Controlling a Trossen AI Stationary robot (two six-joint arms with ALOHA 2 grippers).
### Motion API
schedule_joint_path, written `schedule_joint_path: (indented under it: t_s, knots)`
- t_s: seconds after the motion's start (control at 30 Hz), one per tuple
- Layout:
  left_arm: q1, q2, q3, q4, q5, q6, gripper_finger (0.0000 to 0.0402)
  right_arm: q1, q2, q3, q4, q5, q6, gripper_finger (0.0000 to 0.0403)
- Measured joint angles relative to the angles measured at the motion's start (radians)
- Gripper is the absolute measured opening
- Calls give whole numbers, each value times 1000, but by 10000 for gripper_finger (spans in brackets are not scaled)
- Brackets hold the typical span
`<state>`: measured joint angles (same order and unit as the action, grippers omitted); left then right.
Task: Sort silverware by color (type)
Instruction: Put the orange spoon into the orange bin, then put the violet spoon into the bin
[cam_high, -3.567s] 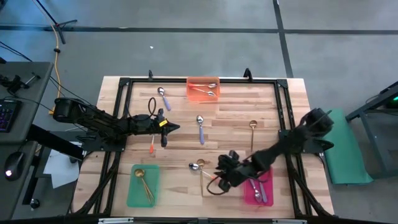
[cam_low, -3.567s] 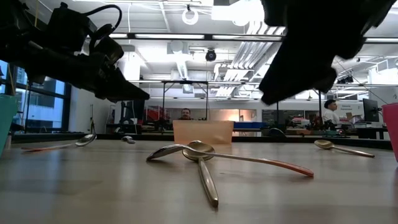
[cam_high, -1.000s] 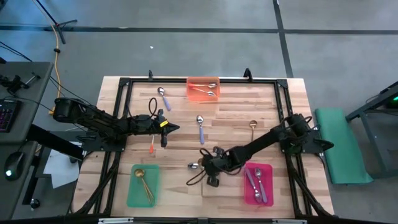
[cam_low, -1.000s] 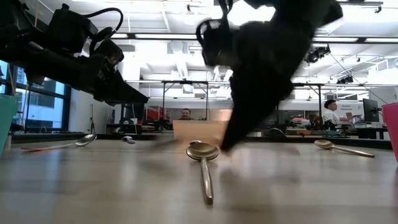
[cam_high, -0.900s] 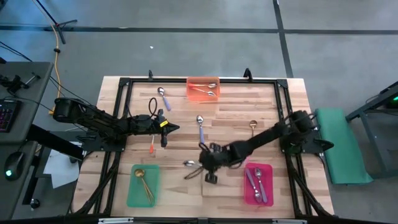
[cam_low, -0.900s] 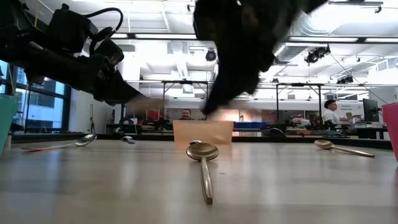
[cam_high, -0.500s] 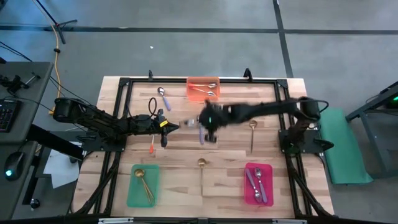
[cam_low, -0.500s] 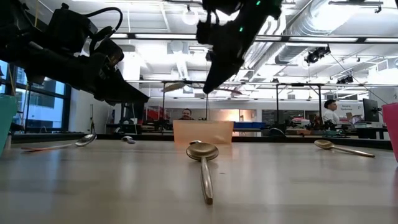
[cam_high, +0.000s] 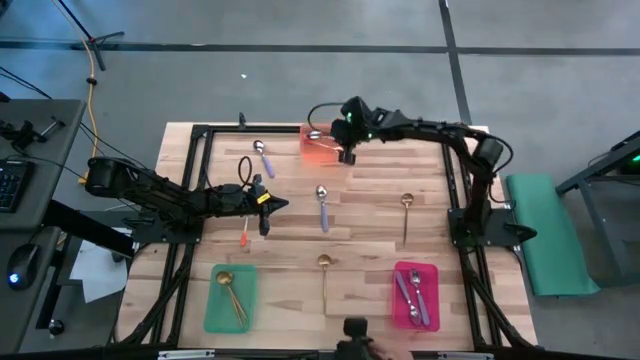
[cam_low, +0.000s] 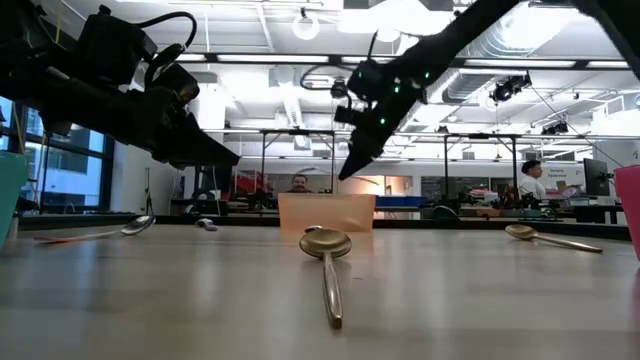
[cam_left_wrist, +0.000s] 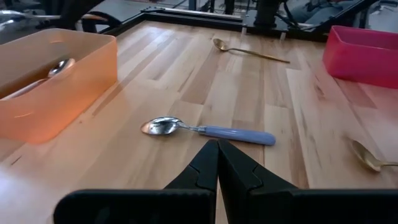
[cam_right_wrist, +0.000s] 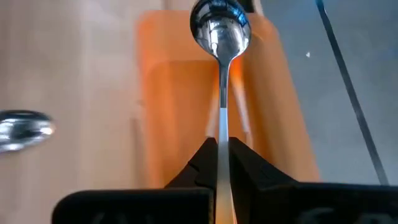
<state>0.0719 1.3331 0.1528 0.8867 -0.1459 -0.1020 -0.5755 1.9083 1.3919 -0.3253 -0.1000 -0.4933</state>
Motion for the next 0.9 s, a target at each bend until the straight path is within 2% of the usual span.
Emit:
schedule_joint_path:
  t_s: [0.37, 0.67, 0.77, 0.9]
  knots:
    - [0, 0, 0, 0, -21, -13, 0, -40, 180, 143, -8, -61, 1, 3]
    - [-3, 0, 0, 0, -21, -25, 0, -40, 190, 147, -28, -60, 141, 4]
    - [-3, 0, 0, 0, -22, -25, 0, -40, 190, 147, -31, -32, 187, 21]
    - [-2, 0, 0, 0, -22, -25, 0, -37, 187, 147, -31, -6, 227, 64]
